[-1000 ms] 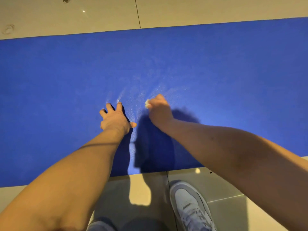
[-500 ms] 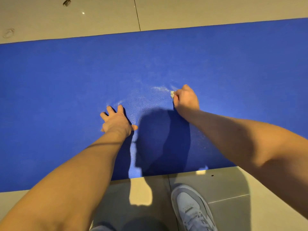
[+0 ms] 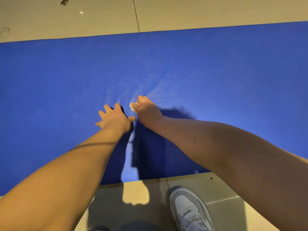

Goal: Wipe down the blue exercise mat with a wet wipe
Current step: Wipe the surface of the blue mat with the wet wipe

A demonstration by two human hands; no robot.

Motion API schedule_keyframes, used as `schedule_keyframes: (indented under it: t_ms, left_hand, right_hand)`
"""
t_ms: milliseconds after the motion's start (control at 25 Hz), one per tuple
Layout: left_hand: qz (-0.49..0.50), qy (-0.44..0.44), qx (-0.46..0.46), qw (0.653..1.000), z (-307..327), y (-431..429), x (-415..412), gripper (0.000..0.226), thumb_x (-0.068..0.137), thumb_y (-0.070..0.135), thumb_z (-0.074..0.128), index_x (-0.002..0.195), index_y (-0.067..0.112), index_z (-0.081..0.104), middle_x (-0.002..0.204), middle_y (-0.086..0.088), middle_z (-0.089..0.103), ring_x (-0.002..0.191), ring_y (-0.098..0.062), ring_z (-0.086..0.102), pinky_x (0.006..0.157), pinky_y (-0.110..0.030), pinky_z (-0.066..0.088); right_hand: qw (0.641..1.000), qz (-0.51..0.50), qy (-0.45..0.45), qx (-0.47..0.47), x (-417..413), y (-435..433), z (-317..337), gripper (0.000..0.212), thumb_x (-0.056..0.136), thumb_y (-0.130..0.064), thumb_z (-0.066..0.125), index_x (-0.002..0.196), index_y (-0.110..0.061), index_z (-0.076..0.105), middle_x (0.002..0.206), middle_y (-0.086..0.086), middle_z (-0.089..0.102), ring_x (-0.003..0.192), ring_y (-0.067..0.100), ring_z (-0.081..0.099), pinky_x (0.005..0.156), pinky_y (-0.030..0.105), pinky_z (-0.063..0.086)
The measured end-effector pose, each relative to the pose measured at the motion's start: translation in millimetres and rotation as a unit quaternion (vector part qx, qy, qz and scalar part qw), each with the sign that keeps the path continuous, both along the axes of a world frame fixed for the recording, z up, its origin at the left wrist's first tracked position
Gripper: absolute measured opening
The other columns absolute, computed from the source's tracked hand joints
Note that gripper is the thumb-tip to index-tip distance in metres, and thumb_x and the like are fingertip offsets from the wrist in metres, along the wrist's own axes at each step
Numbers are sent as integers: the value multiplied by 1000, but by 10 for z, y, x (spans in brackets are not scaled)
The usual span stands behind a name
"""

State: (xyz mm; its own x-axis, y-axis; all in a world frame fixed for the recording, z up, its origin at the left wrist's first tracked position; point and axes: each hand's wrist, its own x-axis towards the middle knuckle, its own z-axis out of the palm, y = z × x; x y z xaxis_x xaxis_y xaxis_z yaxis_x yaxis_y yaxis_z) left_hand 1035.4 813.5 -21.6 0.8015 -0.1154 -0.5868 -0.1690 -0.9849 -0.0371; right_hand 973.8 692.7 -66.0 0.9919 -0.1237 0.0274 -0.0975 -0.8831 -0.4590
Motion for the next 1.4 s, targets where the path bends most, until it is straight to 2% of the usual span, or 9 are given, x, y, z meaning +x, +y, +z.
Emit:
schedule_keyframes:
  t_ms: [80, 200, 320, 520, 800, 1000, 1240, 1320, 1400]
  left_hand:
    - [-8, -42, -11, 999, 4, -94, 100, 82, 86, 65, 65, 145, 17, 35, 153, -10, 22, 138, -35, 25, 105, -57, 39]
    - [-34, -35, -51, 998, -37, -152, 225, 95, 82, 58, 75, 154, 24, 23, 162, -6, 5, 148, -34, 8, 108, -61, 36]
    - [-28, 4, -22, 999, -34, -111, 309, 110, 80, 63, 74, 159, 35, 4, 165, -1, -4, 151, -35, 0, 92, -52, 48]
    - [-40, -20, 9, 999, -38, -106, 327, 114, 74, 66, 77, 159, 37, 6, 161, -3, 7, 146, -38, 10, 77, -44, 47]
    - [-48, -22, 16, 998, -24, -103, 332, 114, 73, 69, 76, 158, 37, 8, 158, -2, 10, 142, -37, 15, 72, -39, 42]
    - [-47, -15, 18, 999, -31, -112, 348, 116, 70, 71, 76, 158, 39, 7, 158, -1, 9, 143, -36, 14, 74, -41, 46]
    - [-47, -13, 1, 999, -71, -113, 356, 116, 70, 70, 77, 158, 37, 10, 157, -2, 10, 143, -36, 14, 80, -43, 48]
    - [-40, 0, 6, 999, -65, -131, 383, 114, 70, 69, 78, 157, 36, 11, 156, -3, 11, 143, -36, 13, 82, -45, 49]
    - [-36, 10, 4, 999, -57, -172, 426, 104, 75, 70, 74, 155, 34, 18, 153, -5, 15, 141, -37, 17, 82, -47, 48]
  right_hand:
    - [999, -23, -7, -35, -57, -275, -13, 32, 64, 15, 67, 78, -13, 64, 76, 3, 41, 66, 22, 43, 52, 19, 18]
    - [993, -88, 25, -77, -231, -813, -53, 9, 92, -18, 53, 85, -22, 57, 88, -6, 45, 77, 11, 42, 68, 28, 29]
    - [980, -180, 21, -83, -350, -1081, -96, 16, 97, -17, 46, 92, -14, 61, 89, 0, 39, 81, 18, 35, 67, 31, 28]
    - [959, -283, -16, -16, -89, -638, -61, 22, 85, 4, 54, 75, -15, 50, 79, 6, 42, 71, 25, 42, 61, 31, 29]
    - [996, -85, 18, -21, 254, -117, 26, 32, 55, 7, 77, 71, -14, 59, 69, 5, 49, 57, 22, 48, 50, 24, 21]
    - [991, -93, 14, -97, 24, -761, 34, 16, 97, -20, 44, 85, -18, 55, 89, 5, 49, 82, 25, 46, 68, 34, 37]
    - [970, -218, 57, -86, 63, -1089, -55, 19, 95, -13, 42, 101, -13, 60, 99, 8, 48, 94, 30, 48, 71, 34, 36]
    - [969, -237, 40, -47, 235, -845, -14, 20, 93, -6, 41, 91, -13, 59, 93, 6, 50, 85, 26, 44, 76, 34, 42]
    - [972, -231, -38, 2, 403, -501, 2, 27, 79, 5, 37, 72, -14, 53, 73, 2, 43, 66, 25, 44, 60, 28, 42]
